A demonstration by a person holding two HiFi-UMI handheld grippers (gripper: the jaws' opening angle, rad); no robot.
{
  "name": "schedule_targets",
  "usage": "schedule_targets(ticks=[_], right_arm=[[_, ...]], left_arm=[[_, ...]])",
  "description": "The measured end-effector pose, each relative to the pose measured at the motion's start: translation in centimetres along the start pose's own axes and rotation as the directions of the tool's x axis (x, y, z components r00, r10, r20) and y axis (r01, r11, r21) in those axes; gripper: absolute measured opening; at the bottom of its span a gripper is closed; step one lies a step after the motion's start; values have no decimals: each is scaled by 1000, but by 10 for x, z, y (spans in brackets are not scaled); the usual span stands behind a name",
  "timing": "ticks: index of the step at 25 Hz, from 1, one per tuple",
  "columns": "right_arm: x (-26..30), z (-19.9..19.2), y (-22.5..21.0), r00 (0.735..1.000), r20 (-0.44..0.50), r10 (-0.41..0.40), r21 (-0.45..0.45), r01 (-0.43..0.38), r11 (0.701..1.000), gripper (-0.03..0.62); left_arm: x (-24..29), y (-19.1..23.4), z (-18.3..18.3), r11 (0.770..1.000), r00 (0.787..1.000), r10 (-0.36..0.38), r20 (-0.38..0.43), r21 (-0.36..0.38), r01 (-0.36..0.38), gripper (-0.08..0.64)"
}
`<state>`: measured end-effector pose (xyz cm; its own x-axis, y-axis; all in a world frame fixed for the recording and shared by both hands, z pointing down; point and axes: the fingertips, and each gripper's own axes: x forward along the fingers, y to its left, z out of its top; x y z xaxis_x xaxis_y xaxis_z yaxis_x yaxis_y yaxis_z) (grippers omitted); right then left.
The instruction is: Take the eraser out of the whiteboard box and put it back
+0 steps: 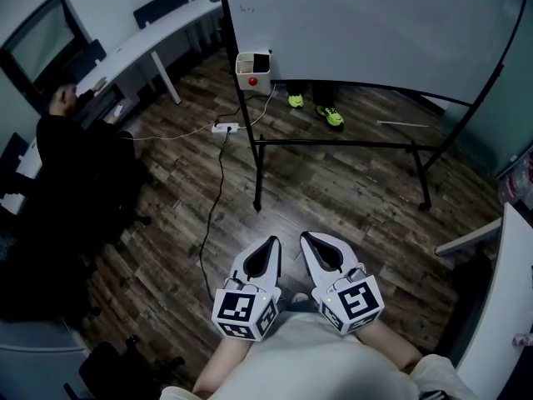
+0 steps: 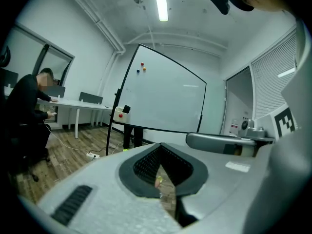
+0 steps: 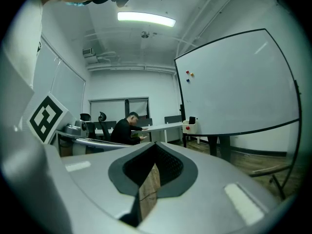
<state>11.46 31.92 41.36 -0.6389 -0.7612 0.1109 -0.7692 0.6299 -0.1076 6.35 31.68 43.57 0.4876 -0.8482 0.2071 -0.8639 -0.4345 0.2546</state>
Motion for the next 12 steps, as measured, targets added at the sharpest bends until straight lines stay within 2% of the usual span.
schedule_targets(ticks=[12], right_arm=[[32, -1, -21, 1000, -13, -10, 11, 10, 1000, 5]], left_arm=[[31, 26, 12, 1000, 1000, -11, -6, 4, 11, 5]])
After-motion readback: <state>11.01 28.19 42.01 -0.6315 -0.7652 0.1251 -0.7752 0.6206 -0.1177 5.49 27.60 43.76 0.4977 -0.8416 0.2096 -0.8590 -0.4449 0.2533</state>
